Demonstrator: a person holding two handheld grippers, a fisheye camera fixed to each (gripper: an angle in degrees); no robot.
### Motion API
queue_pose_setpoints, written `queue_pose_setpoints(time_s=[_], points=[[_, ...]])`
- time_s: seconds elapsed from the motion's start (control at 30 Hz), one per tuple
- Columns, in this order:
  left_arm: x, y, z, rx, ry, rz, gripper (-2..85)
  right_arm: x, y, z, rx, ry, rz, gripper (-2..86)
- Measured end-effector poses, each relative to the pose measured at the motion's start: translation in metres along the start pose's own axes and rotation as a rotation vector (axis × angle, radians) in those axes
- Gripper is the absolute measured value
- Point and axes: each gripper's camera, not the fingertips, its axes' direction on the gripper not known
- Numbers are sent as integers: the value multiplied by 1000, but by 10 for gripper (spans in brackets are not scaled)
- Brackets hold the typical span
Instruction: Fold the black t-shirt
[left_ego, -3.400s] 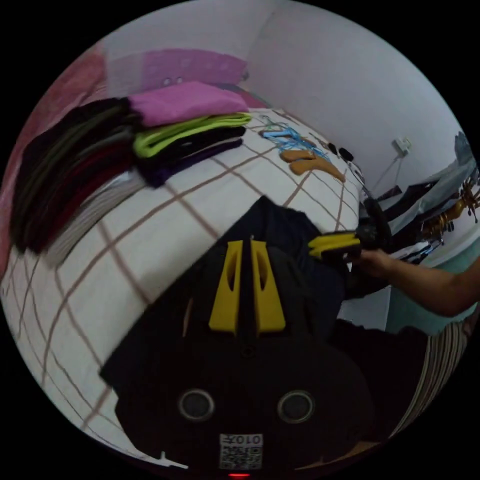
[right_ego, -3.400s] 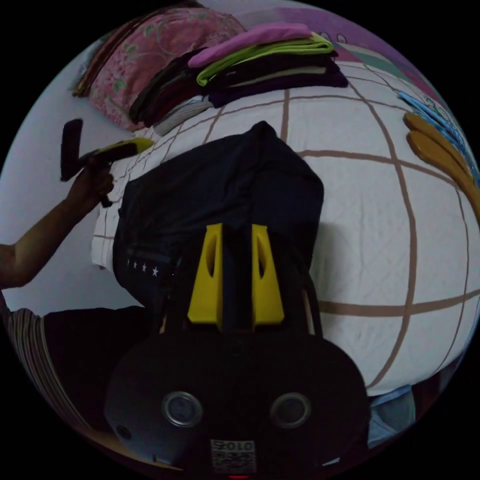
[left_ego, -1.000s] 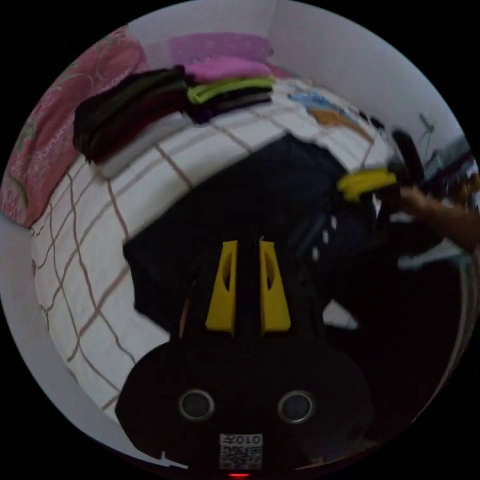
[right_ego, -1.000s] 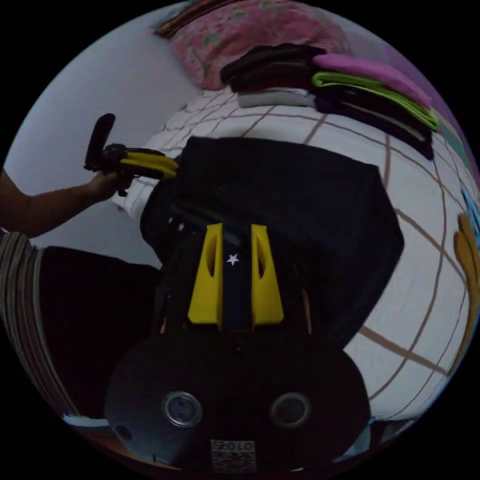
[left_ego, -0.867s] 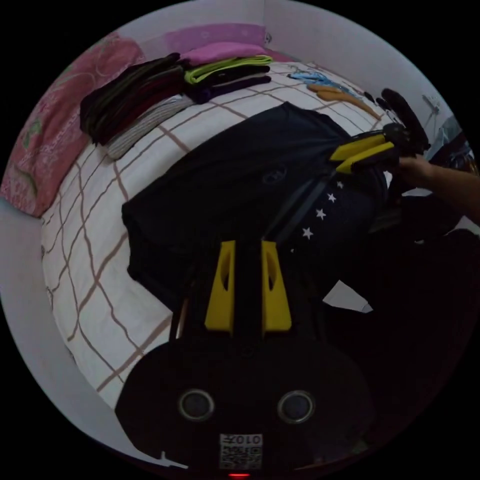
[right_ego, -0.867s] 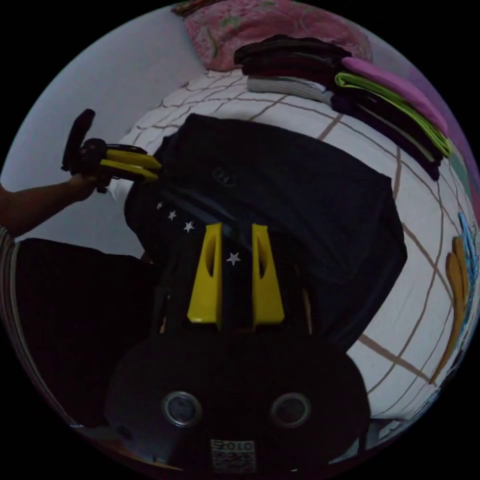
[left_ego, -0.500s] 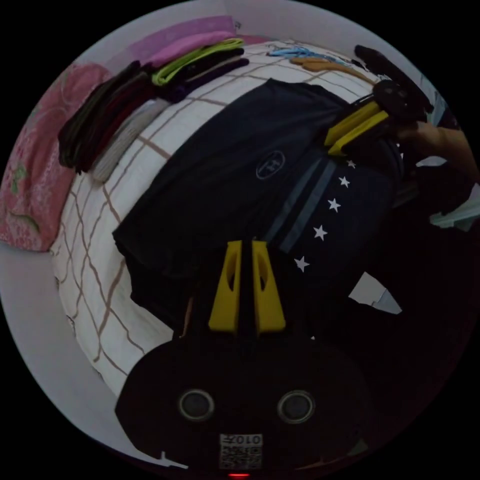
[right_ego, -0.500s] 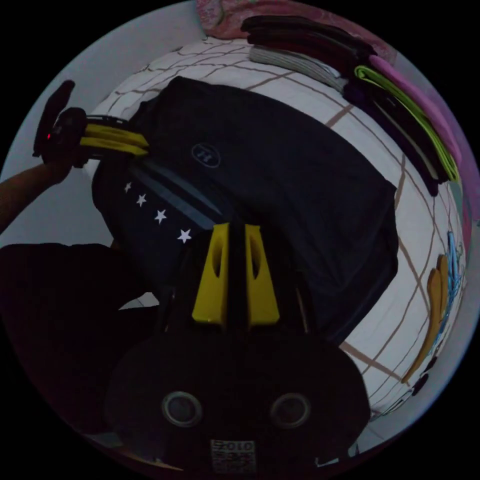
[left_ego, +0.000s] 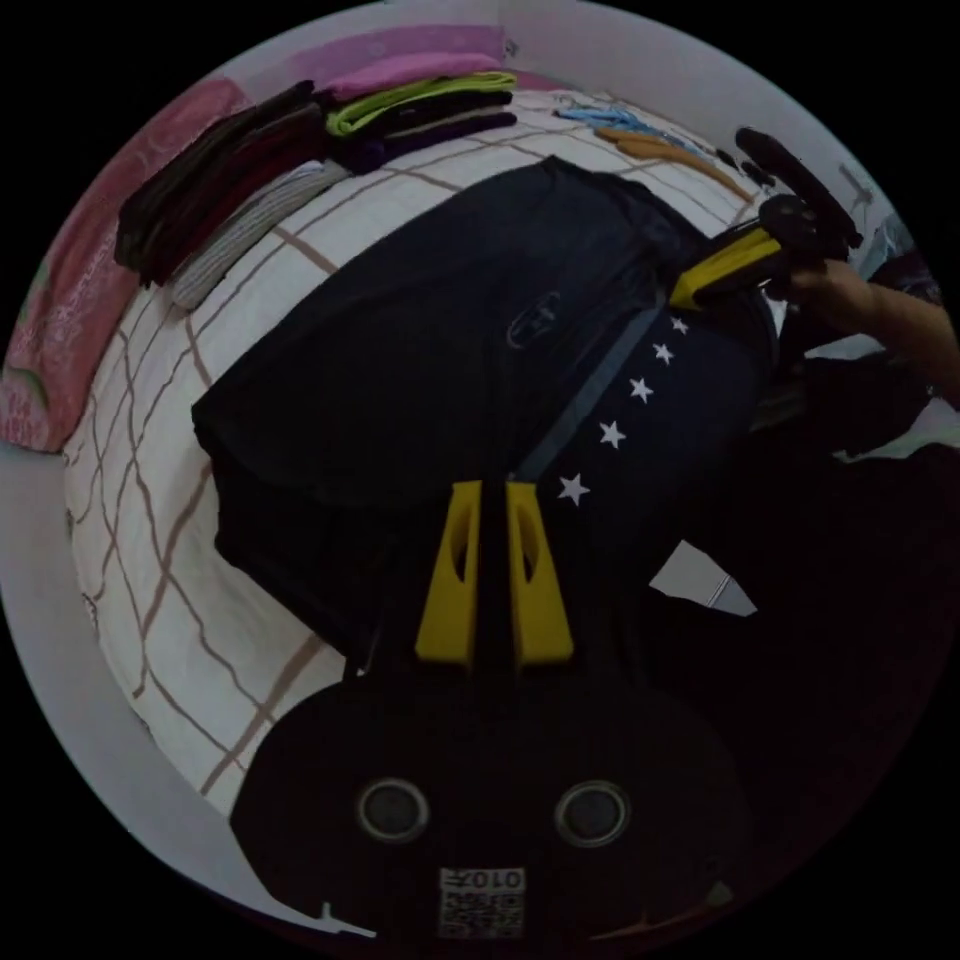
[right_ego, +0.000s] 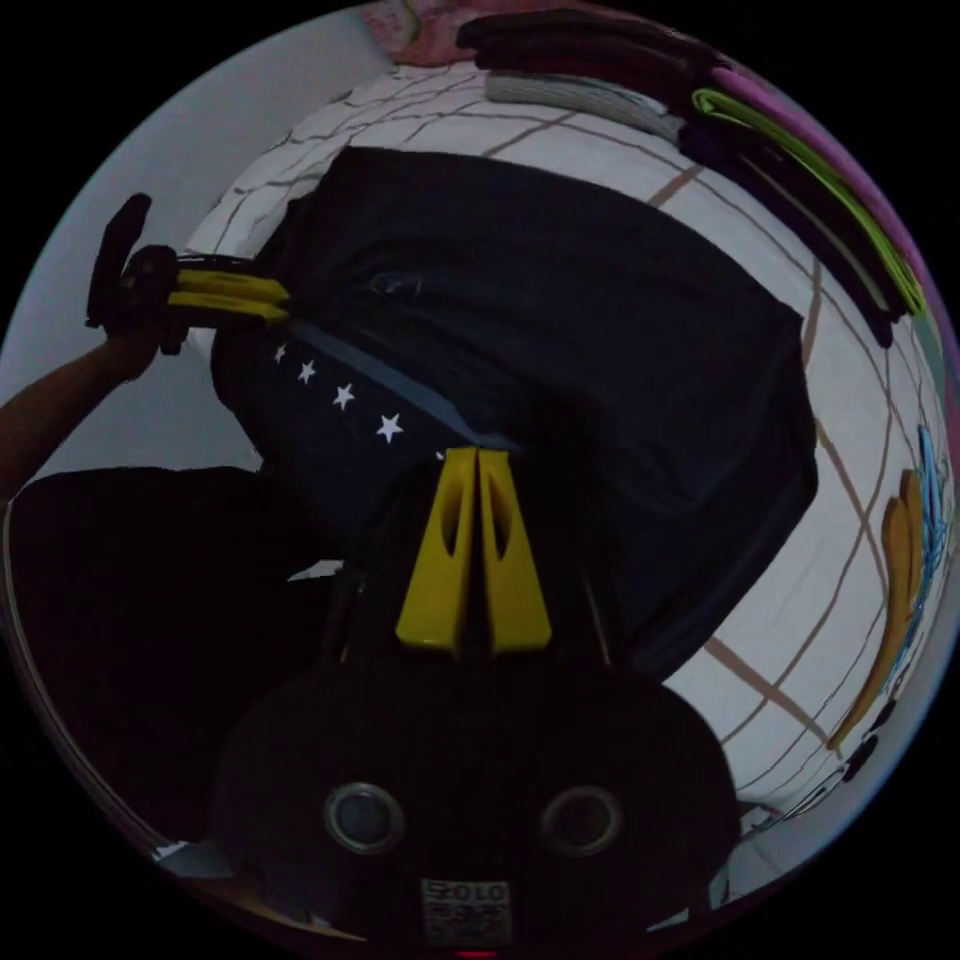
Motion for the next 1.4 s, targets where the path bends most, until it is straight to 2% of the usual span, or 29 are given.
queue_pose_setpoints(time_s=[0.1, 0.23, 0.3, 0.47, 0.6, 1.07, 1.4], points=[[-24, 22, -22, 58, 13, -85, 60, -24, -8, -13, 126, -37, -3, 40], [-71, 53, -41, 128, -26, -246, 67, -81, -36, -11, 235, -55, -165, 63], [-117, 64, -47, 149, -13, -350, 68, -108, -53, -1, 230, -55, -234, 66], [-207, 55, -54, 195, 70, -463, 62, -180, -100, 34, 203, -4, -375, 70], [-261, 46, -46, 226, 238, -519, 56, -214, -119, 57, 170, 63, -417, 70], [-336, 57, -23, 120, 400, -597, 4, -266, -158, 110, 67, 217, -401, 41], [-357, 60, -28, 74, 322, -519, -1, -273, -149, 97, 79, 222, -382, 39]])
